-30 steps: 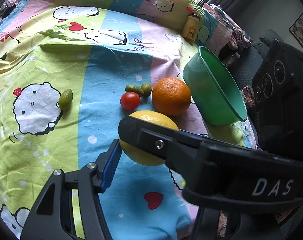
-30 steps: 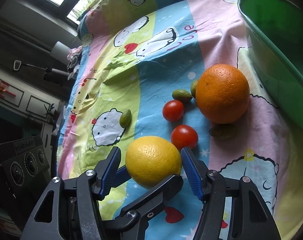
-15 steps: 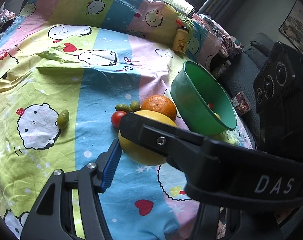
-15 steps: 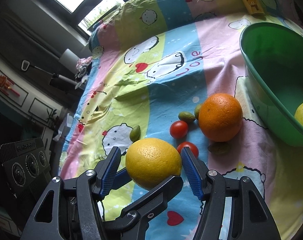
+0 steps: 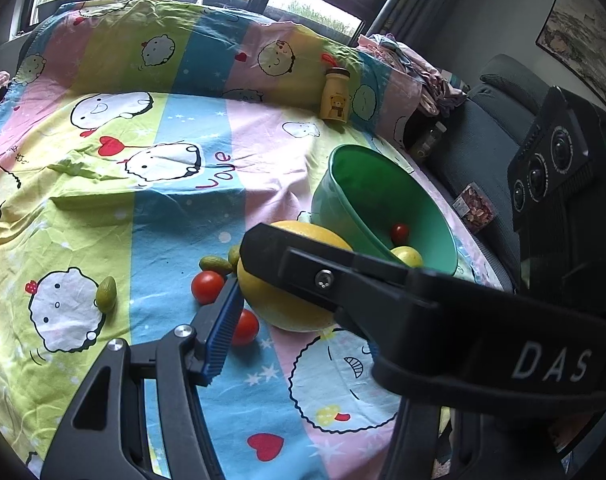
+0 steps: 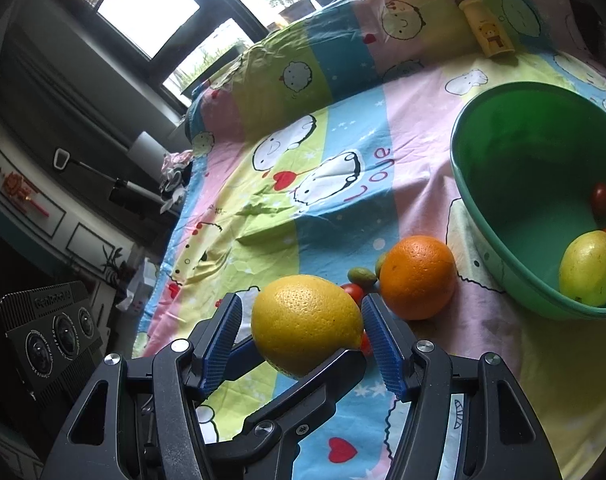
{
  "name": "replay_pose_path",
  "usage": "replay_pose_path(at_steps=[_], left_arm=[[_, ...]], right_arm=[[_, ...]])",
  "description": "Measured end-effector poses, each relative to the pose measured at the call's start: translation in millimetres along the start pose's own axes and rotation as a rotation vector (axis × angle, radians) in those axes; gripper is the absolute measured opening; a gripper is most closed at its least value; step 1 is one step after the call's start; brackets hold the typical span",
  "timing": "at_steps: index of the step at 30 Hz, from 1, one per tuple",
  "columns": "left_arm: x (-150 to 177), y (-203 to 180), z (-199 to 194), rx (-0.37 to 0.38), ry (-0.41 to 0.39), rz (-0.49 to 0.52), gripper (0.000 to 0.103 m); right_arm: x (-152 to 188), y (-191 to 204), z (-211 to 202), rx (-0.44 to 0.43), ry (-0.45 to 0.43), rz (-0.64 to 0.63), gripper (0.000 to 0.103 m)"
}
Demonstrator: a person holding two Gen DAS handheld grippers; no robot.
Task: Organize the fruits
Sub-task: 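Carry the lemon in the right tool over the green bowl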
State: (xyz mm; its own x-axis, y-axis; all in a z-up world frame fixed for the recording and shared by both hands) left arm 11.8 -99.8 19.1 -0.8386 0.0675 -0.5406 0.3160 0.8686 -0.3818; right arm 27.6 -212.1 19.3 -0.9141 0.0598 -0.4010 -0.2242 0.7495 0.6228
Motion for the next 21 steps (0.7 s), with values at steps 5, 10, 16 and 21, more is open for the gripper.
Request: replay_pose_path(at_steps=[5, 10, 16, 21], left_arm=[[-13, -15, 8, 0.000, -0.004, 0.049, 0.057], [-28, -31, 19, 0.009, 0.001, 0.093, 0.057], [-40, -50, 34, 0.032, 0.008, 0.154, 0.057], [-50, -68, 46, 0.043, 0.013, 0.195, 0.057]], right_arm=[[-7, -13, -15, -0.006, -0.043, 0.013, 0.066], [-16, -32, -29, -0.016, -0.091, 0.060, 0.066], [-19, -50, -43, 0.005, -0.133, 0.102, 0.066], [-24, -68, -55, 0.004, -0.169, 0.141, 0.066]])
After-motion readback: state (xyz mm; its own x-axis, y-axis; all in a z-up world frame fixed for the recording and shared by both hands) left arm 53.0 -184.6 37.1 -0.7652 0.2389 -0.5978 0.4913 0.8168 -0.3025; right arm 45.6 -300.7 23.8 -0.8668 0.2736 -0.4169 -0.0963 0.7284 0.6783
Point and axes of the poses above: each gripper's, at about its wrist camera, not at the fingertips, and z roughly the way its jaws point, y to its left, x to its underside, the point moved 1 cm from there along z, roughly the way its jaws point, and after that the axes turned 10 degrees about y, right-handed, at the moved point
